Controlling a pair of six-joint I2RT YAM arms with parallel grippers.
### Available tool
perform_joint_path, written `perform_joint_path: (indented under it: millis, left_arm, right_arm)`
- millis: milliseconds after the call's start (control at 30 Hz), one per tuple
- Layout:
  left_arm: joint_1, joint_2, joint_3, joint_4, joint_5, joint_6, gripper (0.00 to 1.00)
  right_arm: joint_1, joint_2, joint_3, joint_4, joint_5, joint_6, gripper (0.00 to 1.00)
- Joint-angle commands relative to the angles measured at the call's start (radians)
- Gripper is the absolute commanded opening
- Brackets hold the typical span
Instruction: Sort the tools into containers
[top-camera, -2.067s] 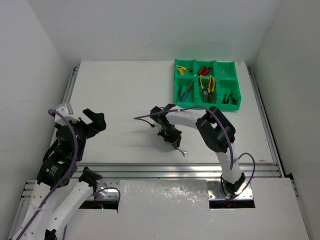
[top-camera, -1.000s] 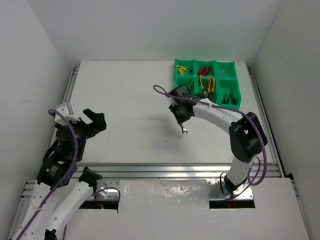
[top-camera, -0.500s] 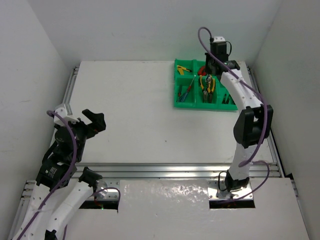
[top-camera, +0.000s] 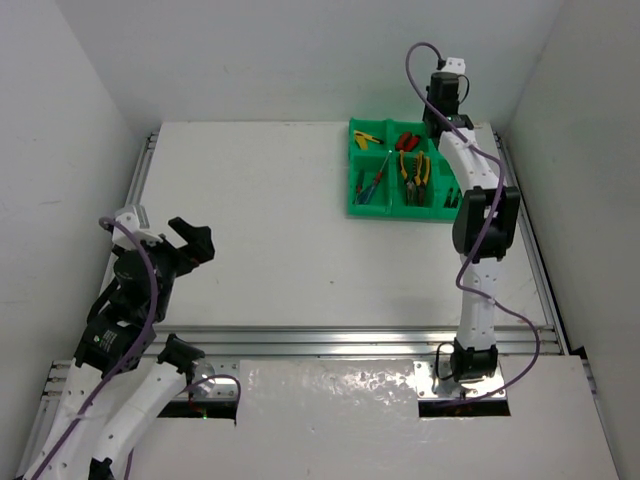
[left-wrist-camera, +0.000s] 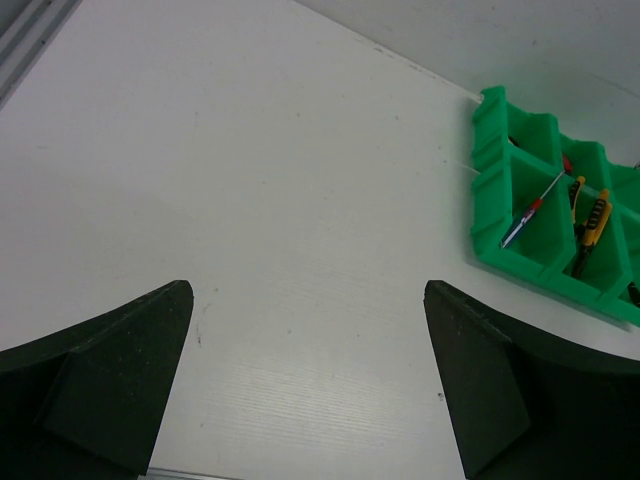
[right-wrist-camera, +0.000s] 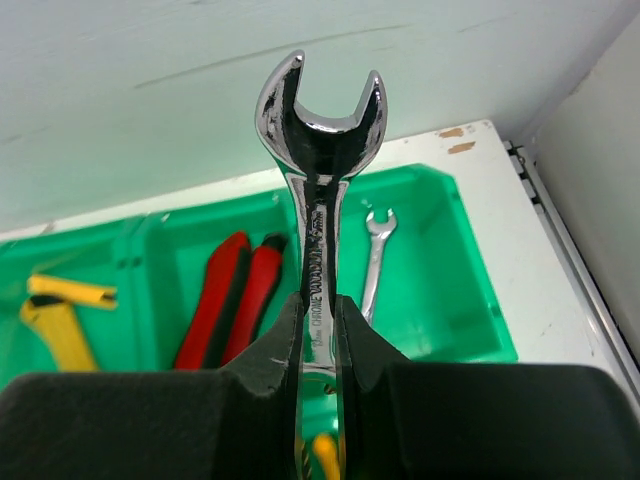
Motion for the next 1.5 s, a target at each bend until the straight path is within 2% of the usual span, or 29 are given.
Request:
perform_joint_path:
  millis: [0,200,400,467,500,533,633,667,767,867,933,1000,1033,1100,1167,1233,1267,1333,1367,1400,1467]
  left_arm:
    - [-0.007,0.032,-0.003,0.050,0.014,0.021,0.99]
    - [-0.006,0.058,0.000,0.047,0.007,0.018,0.98]
    - [-0.001,0.072,-0.001,0.048,0.007,0.019,0.98]
    - [0.000,0.081,0.000,0.048,0.010,0.021,0.98]
    - [0.000,0.083,0.000,0.050,0.014,0.021,0.98]
    - [-0.001,0.086,0.000,0.050,0.015,0.022,0.98]
    - [0.002,0.086,0.000,0.051,0.017,0.022,0.98]
    - [0.002,0.086,0.000,0.051,0.018,0.024,0.98]
    - [0.002,0.083,0.000,0.053,0.023,0.025,0.98]
    - [0.002,0.069,0.000,0.054,0.024,0.027,0.98]
    - [0.002,0.066,0.000,0.054,0.024,0.027,0.98]
    - [0.002,0.061,0.000,0.056,0.023,0.027,0.98]
    - [0.003,0.060,0.000,0.054,0.023,0.027,0.98]
    - [0.005,0.063,0.000,0.056,0.020,0.027,0.98]
    - [0.008,0.077,0.003,0.056,0.011,0.025,0.99]
    - [0.017,0.106,0.010,0.045,-0.017,0.018,0.99]
    - [0.032,0.119,0.017,0.037,-0.032,0.006,1.00]
    - [0.051,0.152,0.022,0.021,-0.075,-0.001,1.00]
    - [0.063,0.161,0.023,0.017,-0.089,-0.002,1.00]
    - [0.068,0.167,0.029,0.022,-0.103,0.007,1.00]
    - [0.068,0.175,0.033,0.040,-0.115,0.037,1.00]
  right_arm:
    - [-0.054,0.005,0.030,0.181,0.015,0.005,0.00]
    - [-0.094,0.106,0.100,0.227,-0.005,-0.009,0.00]
    - [-0.105,0.155,0.071,0.272,-0.037,0.002,0.02]
    - [-0.105,0.167,0.067,0.268,-0.041,0.006,0.12]
    - [-0.105,0.166,0.059,0.272,-0.047,0.015,0.20]
    - [-0.106,0.164,0.048,0.272,-0.050,0.020,0.33]
    - [-0.103,0.132,0.028,0.266,-0.064,0.034,0.44]
    - [-0.105,0.121,0.027,0.248,-0.065,0.045,0.52]
    - [-0.096,0.066,0.033,0.218,-0.058,0.043,0.63]
    - [-0.079,-0.020,0.009,0.143,-0.053,0.054,0.67]
    - [-0.047,-0.121,-0.068,0.114,-0.062,0.077,0.70]
    - [-0.019,-0.243,-0.170,0.093,-0.068,0.098,0.80]
    - [0.016,-0.288,-0.206,0.088,-0.079,0.094,0.81]
    - [0.061,-0.421,-0.308,0.051,-0.080,0.079,0.93]
    - [0.122,-0.509,-0.392,-0.007,-0.071,0.065,0.99]
    - [0.157,-0.654,-0.459,-0.116,-0.102,0.091,0.99]
    - [0.163,-0.769,-0.558,-0.165,-0.151,0.110,0.99]
    - [0.164,-0.897,-0.684,-0.183,-0.201,0.124,0.99]
    - [0.168,-0.961,-0.816,-0.180,-0.234,0.123,0.99]
    - [0.173,-1.083,-0.879,-0.177,-0.244,0.109,0.99]
    - [0.182,-1.190,-1.015,-0.205,-0.251,0.094,0.99]
